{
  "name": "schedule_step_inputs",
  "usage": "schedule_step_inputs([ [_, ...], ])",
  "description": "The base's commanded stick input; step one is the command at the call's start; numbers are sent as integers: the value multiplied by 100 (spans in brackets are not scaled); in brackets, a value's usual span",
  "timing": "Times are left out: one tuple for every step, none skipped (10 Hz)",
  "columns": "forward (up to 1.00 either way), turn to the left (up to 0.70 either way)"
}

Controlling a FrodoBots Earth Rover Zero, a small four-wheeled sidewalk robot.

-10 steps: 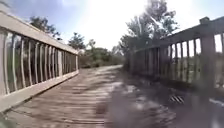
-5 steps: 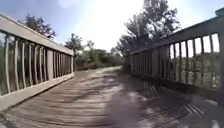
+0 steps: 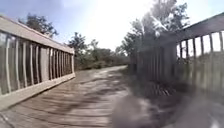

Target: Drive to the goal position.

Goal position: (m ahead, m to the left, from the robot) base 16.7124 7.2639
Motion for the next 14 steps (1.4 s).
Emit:
schedule_step_inputs([
  [70,0],
  [70,0],
  [70,0],
  [70,0],
  [70,0],
  [70,0],
  [70,0],
  [70,0],
  [70,0],
  [70,0],
  [70,0],
  [70,0],
  [70,0],
  [70,0],
])
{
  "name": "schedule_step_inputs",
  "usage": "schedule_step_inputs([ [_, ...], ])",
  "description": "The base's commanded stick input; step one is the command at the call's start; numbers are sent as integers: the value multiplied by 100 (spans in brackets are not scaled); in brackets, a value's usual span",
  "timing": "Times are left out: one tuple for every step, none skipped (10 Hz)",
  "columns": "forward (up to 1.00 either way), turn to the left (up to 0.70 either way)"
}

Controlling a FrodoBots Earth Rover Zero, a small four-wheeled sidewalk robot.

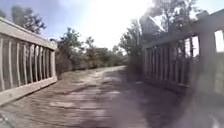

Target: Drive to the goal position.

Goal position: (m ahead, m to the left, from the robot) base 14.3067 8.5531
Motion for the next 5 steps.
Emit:
schedule_step_inputs([
  [70,0],
  [70,0],
  [70,0],
  [70,0],
  [70,0],
])
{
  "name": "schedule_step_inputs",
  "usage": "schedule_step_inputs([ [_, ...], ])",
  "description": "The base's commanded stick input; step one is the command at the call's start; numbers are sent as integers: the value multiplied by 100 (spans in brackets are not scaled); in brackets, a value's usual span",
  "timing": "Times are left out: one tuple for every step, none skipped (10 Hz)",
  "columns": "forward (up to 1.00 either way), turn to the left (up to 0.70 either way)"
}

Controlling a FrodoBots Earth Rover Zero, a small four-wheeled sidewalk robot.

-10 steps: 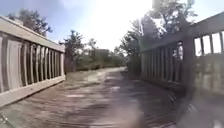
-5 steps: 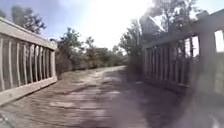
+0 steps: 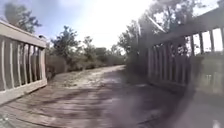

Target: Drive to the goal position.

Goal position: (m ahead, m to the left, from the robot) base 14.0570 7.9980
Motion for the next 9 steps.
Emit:
schedule_step_inputs([
  [70,0],
  [70,0],
  [70,0],
  [70,0],
  [70,31],
  [70,35],
  [70,35],
  [70,33],
  [70,1],
])
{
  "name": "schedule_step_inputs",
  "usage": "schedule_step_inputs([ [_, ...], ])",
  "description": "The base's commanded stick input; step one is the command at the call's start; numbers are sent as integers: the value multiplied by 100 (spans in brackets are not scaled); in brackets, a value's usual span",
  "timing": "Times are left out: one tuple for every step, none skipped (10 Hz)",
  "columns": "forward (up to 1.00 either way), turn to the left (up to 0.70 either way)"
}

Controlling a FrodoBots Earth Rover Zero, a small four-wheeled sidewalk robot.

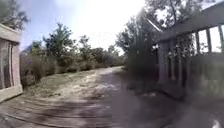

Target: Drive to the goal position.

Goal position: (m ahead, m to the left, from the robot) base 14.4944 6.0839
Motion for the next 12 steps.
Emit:
schedule_step_inputs([
  [70,0],
  [70,0],
  [70,0],
  [70,0],
  [70,0],
  [70,0],
  [70,0],
  [70,0],
  [70,0],
  [70,0],
  [70,0],
  [70,0],
])
